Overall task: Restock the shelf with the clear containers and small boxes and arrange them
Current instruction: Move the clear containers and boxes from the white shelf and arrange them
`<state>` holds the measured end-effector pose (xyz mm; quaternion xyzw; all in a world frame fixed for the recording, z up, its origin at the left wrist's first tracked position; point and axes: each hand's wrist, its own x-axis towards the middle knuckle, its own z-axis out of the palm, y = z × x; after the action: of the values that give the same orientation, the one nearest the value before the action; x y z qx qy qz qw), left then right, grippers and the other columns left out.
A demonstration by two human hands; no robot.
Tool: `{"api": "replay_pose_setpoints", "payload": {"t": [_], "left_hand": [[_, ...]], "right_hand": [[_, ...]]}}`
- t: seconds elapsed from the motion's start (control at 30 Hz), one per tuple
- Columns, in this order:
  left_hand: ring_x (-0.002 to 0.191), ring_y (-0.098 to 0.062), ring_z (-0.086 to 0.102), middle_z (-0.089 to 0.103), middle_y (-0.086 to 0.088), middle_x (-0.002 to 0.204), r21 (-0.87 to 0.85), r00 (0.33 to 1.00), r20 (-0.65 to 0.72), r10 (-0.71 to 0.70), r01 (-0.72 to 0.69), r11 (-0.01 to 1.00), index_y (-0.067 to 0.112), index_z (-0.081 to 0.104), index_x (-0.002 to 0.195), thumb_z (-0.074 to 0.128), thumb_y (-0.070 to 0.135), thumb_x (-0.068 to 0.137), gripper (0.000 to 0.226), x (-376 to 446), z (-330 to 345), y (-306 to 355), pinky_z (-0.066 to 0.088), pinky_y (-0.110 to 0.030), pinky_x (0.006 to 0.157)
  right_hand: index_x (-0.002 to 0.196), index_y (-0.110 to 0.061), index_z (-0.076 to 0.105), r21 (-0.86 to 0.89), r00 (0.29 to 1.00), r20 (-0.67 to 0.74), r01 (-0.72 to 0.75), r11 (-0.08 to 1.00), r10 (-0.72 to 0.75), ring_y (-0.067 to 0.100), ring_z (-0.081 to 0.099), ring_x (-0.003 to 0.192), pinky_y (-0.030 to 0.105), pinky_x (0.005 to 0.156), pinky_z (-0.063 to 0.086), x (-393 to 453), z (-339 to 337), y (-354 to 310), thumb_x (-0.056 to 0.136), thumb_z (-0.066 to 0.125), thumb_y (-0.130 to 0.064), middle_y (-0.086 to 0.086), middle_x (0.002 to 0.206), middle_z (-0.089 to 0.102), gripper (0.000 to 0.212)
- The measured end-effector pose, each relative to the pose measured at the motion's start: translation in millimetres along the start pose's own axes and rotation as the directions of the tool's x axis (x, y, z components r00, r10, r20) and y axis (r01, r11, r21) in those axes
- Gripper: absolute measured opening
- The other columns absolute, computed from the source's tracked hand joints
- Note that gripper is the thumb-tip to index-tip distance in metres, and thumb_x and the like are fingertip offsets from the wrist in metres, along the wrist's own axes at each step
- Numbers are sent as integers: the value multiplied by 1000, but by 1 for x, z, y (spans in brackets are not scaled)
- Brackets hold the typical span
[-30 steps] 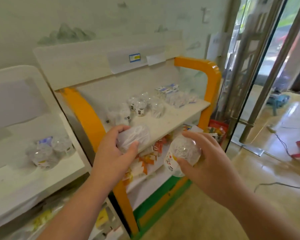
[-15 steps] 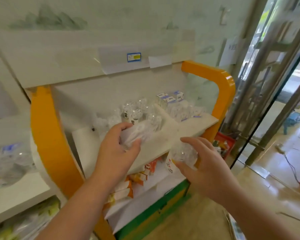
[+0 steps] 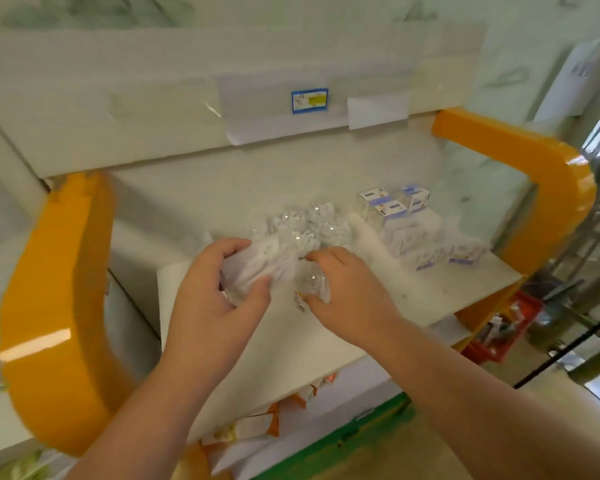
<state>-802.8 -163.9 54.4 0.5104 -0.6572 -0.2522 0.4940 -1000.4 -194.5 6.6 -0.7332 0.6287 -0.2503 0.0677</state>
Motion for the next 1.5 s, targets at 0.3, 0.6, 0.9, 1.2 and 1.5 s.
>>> {"api": "replay_pose_setpoints", "payload": {"t": [0.3,0.6,0.9,1.2,1.5], "left_hand": [[92,1,60,64,16,103,111,994,-112,-13,26,993,37,55,112,76,20,80,42,6,11,3,45,-16,77],[80,-5,63,66,18,92,183,979,-192,-60,96,978,46,55,101,76,26,80,35,13,55,26,53,-31,69],[75,-7,59,64,16,87,170,993,-48,-107,114,979,35,58,97,76,25,79,28,33,176,49,47,-25,65],[86,7,53,59,19,92,252,957,265,-118,49,966,36,58,96,79,24,79,29,29,287,33,38,-9,69],[91,2,52,47,20,104,374,973,184,-137,60,926,40,59,106,79,30,76,37,19,323,5,42,-14,78]], "right_hand": [[137,-23,41,-102,980,160,132,986,-115,28,43,120,41,91,47,36,19,2,89,61,-34,5,132,45,53],[137,-27,41,123,960,104,246,962,-259,20,41,122,36,98,45,24,-20,33,86,66,-35,-4,134,44,57],[133,-36,46,217,998,-9,60,974,-60,3,45,116,17,94,38,-14,-105,180,86,65,-44,-20,125,46,51],[130,-38,48,258,996,-43,-61,964,74,-2,46,109,19,88,43,-29,-150,277,84,70,-39,-22,119,48,51],[129,-41,47,289,999,24,-47,956,42,-8,44,106,4,77,36,-24,-150,293,84,70,-39,-25,119,47,50]]}}
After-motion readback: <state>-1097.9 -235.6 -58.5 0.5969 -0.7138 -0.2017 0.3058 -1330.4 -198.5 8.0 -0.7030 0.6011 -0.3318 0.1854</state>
